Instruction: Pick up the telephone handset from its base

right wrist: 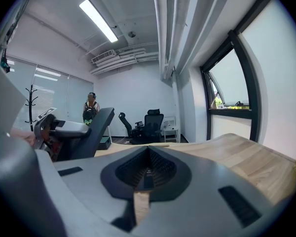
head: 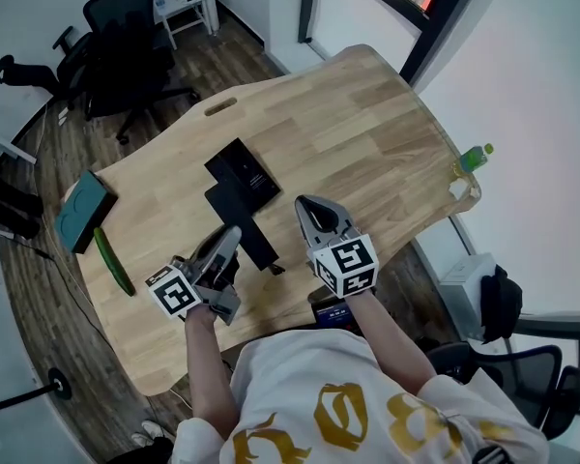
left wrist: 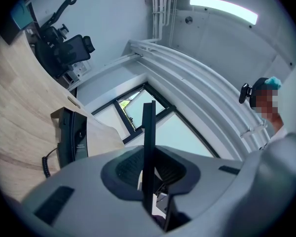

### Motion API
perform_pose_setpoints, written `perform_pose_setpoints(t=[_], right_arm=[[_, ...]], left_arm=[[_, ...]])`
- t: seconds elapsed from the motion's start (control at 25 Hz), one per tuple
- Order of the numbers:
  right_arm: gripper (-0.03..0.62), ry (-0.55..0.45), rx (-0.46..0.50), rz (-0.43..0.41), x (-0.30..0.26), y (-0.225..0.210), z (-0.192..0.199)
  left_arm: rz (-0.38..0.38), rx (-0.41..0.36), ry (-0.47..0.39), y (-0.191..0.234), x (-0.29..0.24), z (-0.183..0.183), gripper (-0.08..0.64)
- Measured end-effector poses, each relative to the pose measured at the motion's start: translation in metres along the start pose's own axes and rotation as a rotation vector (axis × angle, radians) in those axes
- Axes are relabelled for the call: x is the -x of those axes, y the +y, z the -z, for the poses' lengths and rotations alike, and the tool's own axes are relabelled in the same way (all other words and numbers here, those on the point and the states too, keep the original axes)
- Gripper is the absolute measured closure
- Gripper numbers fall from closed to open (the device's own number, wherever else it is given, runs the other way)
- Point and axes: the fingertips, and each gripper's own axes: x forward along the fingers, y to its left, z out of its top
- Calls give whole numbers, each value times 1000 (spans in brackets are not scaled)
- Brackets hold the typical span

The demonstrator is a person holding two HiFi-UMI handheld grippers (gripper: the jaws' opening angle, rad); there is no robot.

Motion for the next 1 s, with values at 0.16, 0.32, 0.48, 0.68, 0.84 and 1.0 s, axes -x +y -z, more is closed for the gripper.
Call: perform_pose_setpoints(t=[0.16, 0.32, 0.48, 0.68, 0.84, 1.0], right_arm=[[588, -2, -1, -6, -2, 2, -2], [588, 3, -2, -6, -1, 2, -1], [588, 14, 8, -6, -3, 2, 2], [588, 22, 15, -6, -1, 1, 5], [588, 17, -5, -4, -2, -1, 3], [588, 23, 0, -19, -4, 5, 4]], left_arm=[[8, -3, 5, -3, 0, -1, 488], [14, 0, 11, -5, -3, 0, 488], [10, -3, 11, -3, -2, 1, 488], [-12, -6, -19, 0, 1, -2, 488], [-20, -6, -23, 3, 2, -1, 488], [-23, 3, -21, 5, 1, 0, 488]])
